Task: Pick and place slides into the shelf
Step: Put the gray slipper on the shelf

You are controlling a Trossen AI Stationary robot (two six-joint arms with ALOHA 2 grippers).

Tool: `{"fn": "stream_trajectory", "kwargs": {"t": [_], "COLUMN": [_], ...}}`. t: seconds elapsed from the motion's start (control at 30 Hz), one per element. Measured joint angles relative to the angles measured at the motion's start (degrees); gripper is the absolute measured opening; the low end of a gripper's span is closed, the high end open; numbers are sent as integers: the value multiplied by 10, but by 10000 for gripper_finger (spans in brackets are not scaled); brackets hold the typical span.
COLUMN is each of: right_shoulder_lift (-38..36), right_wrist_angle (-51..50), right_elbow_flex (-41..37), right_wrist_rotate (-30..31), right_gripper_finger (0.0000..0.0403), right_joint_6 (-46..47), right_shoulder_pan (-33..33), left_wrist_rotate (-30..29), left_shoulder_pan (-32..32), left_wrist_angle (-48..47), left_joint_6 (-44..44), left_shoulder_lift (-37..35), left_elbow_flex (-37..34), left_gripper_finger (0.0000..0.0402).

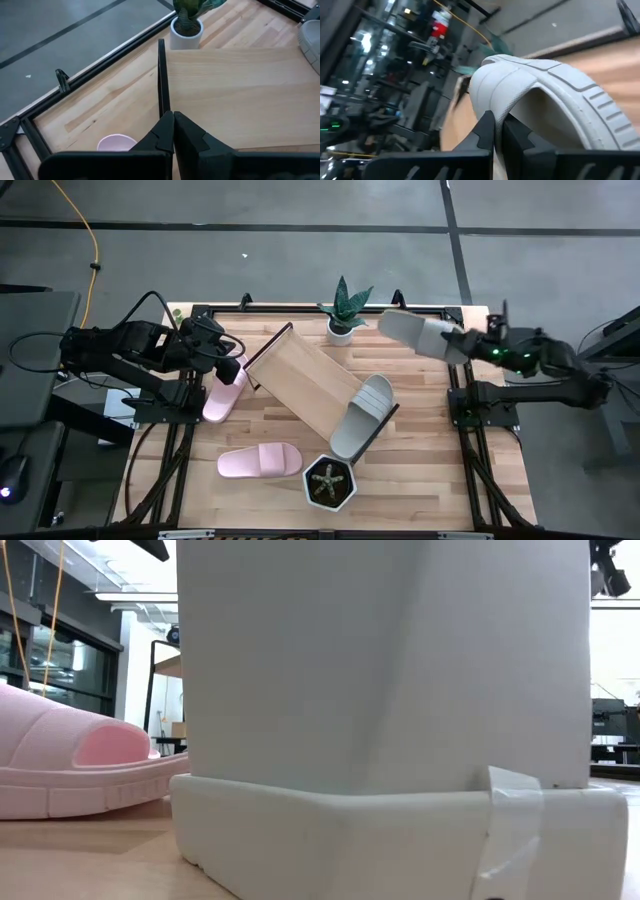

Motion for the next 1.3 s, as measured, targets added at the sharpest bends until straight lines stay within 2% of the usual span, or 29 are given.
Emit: {"fn": "stream_trajectory", "kwargs": {"t": [0.27,0.43,0.53,0.7,0.97,1.3], "right_shoulder_lift": [10,36,54,80,99,131], "right_wrist_angle": [1,1,1,10,107,152], "right_elbow_flex": [96,129,131,131,131,131], "right_wrist_rotate": [-26,-51,-96,-134,-156,-203], "right_gripper_finger": [0,0,0,0,0,0], "right_joint_6": [-89,-143,-150,-183,-238,-242], "right_shoulder_pan": [0,0,0,0,0,-2], "left_wrist_rotate": [-7,-19,-19,-23,-23,-23], "left_shoulder_pan": [0,0,0,0,0,0], "left_wrist_angle": [0,4,8,9,13,13], "left_joint_6": [6,15,15,15,15,15], "left_shoulder_lift": [0,0,0,0,0,0], "left_elbow_flex": [0,0,0,0,0,0], "left_gripper_finger": [1,1,1,1,1,1]}}
